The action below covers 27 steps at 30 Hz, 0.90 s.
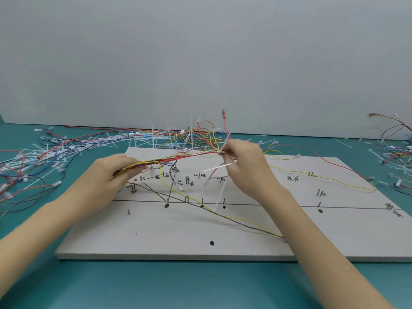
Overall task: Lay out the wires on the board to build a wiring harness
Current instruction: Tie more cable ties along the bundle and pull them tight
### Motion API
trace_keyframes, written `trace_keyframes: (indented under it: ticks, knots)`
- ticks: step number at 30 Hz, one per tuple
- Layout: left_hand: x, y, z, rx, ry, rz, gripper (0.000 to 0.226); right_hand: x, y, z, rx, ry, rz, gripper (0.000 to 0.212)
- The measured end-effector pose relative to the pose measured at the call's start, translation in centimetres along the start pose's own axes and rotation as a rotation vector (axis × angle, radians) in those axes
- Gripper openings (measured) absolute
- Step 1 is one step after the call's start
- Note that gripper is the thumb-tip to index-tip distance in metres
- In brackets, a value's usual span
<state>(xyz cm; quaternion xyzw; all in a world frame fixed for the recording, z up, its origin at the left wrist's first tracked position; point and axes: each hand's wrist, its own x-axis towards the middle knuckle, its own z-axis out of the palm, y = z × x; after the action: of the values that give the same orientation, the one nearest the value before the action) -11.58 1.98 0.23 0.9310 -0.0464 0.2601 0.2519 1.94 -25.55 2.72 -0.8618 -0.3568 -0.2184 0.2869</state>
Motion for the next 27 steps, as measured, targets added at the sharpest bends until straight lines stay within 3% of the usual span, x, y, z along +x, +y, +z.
trace_keyframes:
  ticks: [2, 5, 8, 10, 13, 16, 19, 22, 24, 27]
  knots:
    - [-0.2, 0.2, 0.0, -0.051, -0.020, 0.006, 0.017, -0.6, 0.1, 0.1, 0.238, -0.090, 0.090, 0.015]
    - [-0.4, 0.1, -0.6, -0.044, -0.136, -0.094, 0.015, -1.8, 0.7, 0.6, 0.277, -0.218, 0.171, 0.016]
    - [-0.4, 0.4, -2.4, 0.067, -0.434, -0.240, 0.070, -2.3, 0.8, 1.0, 0.224, -0.330, 0.194, 0.015]
    - [-0.1, 0.8, -3.5, 0.137, -0.503, -0.249, 0.082, -2.4, 0.3, 1.2, 0.226, -0.376, 0.205, 0.023]
    - [1.0, 1.4, -4.1, 0.084, -0.248, -0.167, 0.053, -2.5, -0.7, 0.6, 0.322, -0.399, 0.276, 0.051]
    - [2.8, 3.0, -3.4, -0.009, -0.055, -0.085, 0.019, -2.7, -1.4, -0.6, 0.401, -0.459, 0.292, 0.055]
    - [4.7, 4.7, -2.9, -0.103, 0.033, -0.083, 0.018, -2.9, -2.4, -1.9, 0.565, -0.620, 0.263, 0.069]
    - [6.4, 6.2, -2.3, -0.152, 0.005, -0.106, 0.016, -2.8, -2.2, -3.7, 0.916, -0.893, 0.416, 0.088]
    - [7.2, 7.0, -1.7, -0.133, -0.006, -0.104, 0.017, -2.9, -1.1, -5.1, 0.965, -0.966, 0.365, 0.080]
    - [7.3, 7.6, -0.7, -0.109, -0.020, -0.085, 0.026, -3.1, 0.6, -6.9, 0.764, -0.972, 0.274, 0.031]
